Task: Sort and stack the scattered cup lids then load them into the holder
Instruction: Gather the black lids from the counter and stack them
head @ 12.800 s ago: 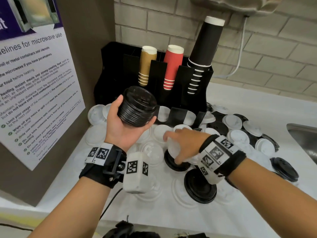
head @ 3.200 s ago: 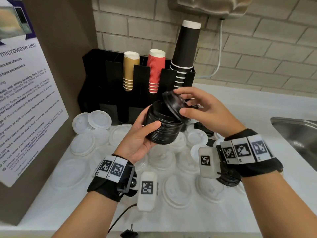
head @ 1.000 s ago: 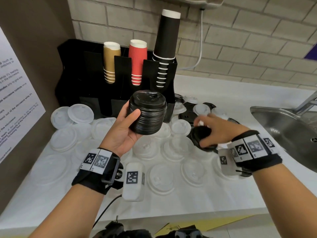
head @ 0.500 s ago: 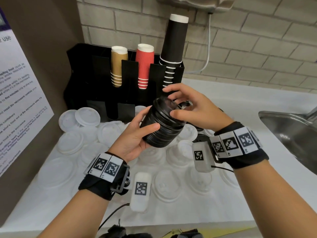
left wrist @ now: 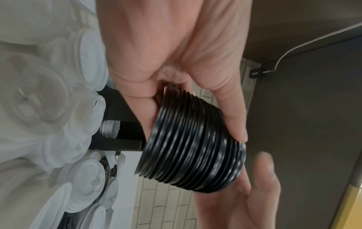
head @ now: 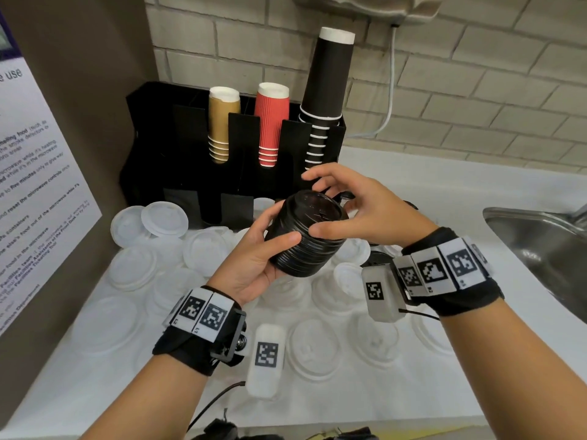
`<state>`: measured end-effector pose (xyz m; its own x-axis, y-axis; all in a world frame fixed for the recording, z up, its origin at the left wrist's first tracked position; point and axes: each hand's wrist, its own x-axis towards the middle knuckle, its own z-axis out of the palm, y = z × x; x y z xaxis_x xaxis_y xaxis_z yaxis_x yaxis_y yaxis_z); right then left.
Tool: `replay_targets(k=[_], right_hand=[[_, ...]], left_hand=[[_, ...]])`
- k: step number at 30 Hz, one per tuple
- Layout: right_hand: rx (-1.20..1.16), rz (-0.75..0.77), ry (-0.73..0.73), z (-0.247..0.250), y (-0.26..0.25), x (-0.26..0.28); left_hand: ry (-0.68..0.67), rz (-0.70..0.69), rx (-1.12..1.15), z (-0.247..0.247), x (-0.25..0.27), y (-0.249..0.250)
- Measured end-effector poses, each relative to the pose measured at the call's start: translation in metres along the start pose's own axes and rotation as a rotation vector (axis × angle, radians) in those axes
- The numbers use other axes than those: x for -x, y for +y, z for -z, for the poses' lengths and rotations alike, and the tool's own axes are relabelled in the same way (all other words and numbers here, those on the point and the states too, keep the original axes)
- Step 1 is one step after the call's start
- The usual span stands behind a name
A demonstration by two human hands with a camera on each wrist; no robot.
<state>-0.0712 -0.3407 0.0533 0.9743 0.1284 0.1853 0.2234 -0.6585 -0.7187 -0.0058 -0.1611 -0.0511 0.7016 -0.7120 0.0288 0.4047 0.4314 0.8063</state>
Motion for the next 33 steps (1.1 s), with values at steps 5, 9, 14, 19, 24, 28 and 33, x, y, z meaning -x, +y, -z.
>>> replay_targets(k=[5, 9, 14, 19, 24, 28, 33], right_hand=[[0.086, -0.193, 0.182, 0.018, 0.031, 0.008], [0.688, -0.596, -0.33, 0.022, 0.079, 0.021], [0.937, -0.655, -0.399, 0.011, 0.105, 0.035], [0.88, -0.722, -0.392, 0.002, 0.115, 0.034], [0.848, -0.761, -0.368, 0.004, 0.116, 0.03], [0.744, -0.728, -0.32, 0.015, 0.115, 0.027], [0.433, -0.676, -0.188, 0.037, 0.112, 0.03]], left_hand=[[0.017, -0.036, 0.037, 0.008, -0.002, 0.003], [0.039, -0.063, 0.051, 0.012, -0.002, 0.007], [0.053, -0.066, 0.05, 0.01, -0.001, 0.008], [0.051, -0.05, 0.035, 0.008, 0.004, 0.006], [0.07, -0.051, 0.035, 0.01, 0.007, 0.009], [0.093, -0.047, 0.04, 0.01, 0.01, 0.011], [0.094, -0.043, 0.051, 0.009, 0.01, 0.013]])
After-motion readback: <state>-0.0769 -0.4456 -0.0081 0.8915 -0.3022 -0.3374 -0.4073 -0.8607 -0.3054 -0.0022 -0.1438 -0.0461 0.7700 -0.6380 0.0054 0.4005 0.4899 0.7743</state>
